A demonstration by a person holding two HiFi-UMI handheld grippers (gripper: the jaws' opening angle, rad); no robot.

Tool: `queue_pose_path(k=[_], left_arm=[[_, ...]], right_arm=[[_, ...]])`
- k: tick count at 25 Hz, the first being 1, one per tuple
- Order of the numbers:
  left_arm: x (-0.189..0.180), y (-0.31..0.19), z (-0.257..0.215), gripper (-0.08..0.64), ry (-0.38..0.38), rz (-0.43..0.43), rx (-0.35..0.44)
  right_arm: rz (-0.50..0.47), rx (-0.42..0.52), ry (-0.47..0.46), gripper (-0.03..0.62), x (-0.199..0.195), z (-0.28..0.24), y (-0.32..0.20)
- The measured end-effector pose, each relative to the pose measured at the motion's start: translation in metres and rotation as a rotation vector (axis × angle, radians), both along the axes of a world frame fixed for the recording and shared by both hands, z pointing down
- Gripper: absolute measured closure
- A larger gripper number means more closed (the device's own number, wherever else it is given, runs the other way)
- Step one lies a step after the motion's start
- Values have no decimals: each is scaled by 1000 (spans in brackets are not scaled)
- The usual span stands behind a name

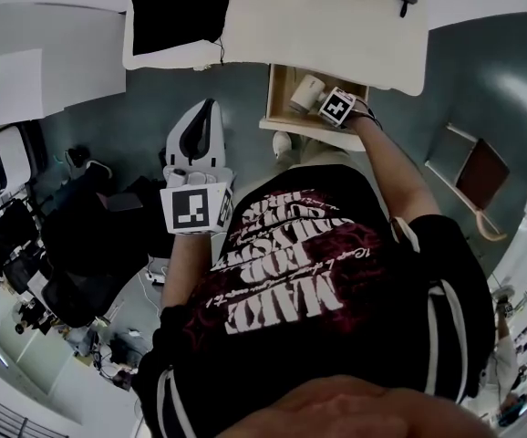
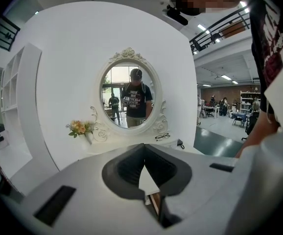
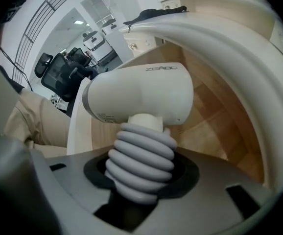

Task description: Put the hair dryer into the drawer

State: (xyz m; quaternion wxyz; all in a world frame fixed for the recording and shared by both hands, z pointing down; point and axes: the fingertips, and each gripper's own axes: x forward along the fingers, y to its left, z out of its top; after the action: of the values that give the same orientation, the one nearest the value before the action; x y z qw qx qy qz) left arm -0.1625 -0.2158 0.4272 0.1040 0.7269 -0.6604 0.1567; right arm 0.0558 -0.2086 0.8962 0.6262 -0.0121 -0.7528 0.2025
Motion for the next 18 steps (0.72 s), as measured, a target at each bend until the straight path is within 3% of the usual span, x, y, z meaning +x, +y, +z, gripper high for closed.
queue_pose_path(k=[5, 8, 12, 18], left_arm=[[6, 0, -2, 558, -4, 17, -2], [8, 0, -2, 558, -8, 26, -4], [11, 2, 3, 558, -3, 29, -20], [19, 4, 6, 558, -11, 44, -33]], right_arm=[[23, 46, 12, 397, -4, 14, -12], [72, 53, 73, 396, 8, 18, -16], [107, 45, 32, 394, 0, 24, -18], [146, 64, 82, 388, 6, 33, -22]])
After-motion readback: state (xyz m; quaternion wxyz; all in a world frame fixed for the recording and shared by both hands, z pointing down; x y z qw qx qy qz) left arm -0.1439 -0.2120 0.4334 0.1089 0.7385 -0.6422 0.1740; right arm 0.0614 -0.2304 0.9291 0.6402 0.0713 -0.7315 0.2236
